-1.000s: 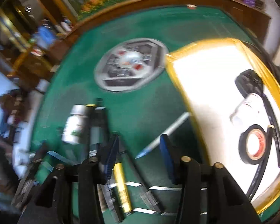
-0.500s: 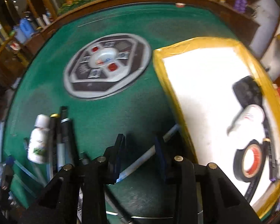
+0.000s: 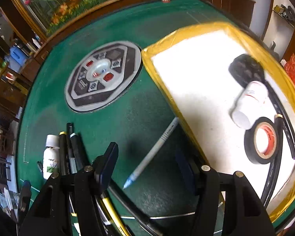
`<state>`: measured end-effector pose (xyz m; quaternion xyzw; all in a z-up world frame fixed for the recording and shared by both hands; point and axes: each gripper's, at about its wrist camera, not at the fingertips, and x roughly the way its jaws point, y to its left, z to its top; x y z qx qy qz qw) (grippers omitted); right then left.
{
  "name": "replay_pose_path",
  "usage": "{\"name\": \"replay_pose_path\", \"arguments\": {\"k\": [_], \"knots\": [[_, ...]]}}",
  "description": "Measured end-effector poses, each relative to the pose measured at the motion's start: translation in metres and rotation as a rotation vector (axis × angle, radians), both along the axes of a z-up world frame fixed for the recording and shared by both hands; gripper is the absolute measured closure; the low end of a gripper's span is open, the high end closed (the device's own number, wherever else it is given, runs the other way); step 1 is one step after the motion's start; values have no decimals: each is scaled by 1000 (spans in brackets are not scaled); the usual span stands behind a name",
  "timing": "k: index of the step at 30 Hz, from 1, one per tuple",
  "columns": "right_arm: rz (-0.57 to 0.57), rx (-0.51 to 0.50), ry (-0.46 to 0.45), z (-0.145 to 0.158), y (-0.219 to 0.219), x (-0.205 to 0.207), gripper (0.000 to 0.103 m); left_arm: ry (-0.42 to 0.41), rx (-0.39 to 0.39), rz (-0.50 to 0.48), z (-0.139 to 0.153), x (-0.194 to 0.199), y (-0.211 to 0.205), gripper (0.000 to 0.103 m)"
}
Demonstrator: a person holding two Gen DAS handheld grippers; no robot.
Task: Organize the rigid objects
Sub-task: 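Move the right tool over the white pen beside the marker pile, then grasp the white pen with the right tool while the left tool grasps the silver pen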
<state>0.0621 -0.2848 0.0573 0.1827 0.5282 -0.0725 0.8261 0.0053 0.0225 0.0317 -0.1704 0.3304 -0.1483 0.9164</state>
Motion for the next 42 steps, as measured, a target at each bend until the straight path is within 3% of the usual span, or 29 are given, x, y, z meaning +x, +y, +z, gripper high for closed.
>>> {"name": "replay_pose_path", "arguments": {"k": [3, 6, 8, 11, 14, 16, 19, 20, 23, 25, 28, 33, 38, 42], "knots": [[29, -1, 6, 7, 7, 1, 53, 5, -17, -3, -1, 0, 3, 24], [-16, -1, 70, -1, -2, 4, 55, 26, -13, -19, -1, 4, 1, 24], [-22, -13, 110, -6, -5, 6, 63, 69, -14, -44, -5, 9, -1, 24], [0, -21, 148, -9, -1, 15, 64, 168, -6, -76, -14, 23, -4, 24], [54, -98, 168, -14, 14, 31, 64, 189, -19, -74, -13, 25, 3, 24], [121, -138, 155, -14, 25, 38, 69, 171, -12, -56, -9, 21, 9, 24], [249, -89, 135, -11, 42, 39, 93, 163, -19, -29, -7, 20, 19, 24], [279, -105, 133, -10, 49, 37, 95, 172, -30, -22, -8, 21, 23, 24], [388, -154, 97, -8, 69, 28, 95, 190, -39, -6, -9, 26, 29, 24], [431, -135, 91, -7, 70, 20, 96, 192, -27, -5, -10, 26, 29, 24], [435, -147, 80, -6, 58, 15, 96, 214, -28, -17, -11, 29, 28, 24], [413, -65, 57, -5, 34, 7, 96, 268, -48, -36, -14, 37, 20, 25], [420, -38, -12, -7, 36, -20, 95, 335, 23, -14, -20, 45, 8, 66], [425, 14, -39, -10, 30, -24, 95, 337, 118, 18, -18, 49, -4, 69]]}}
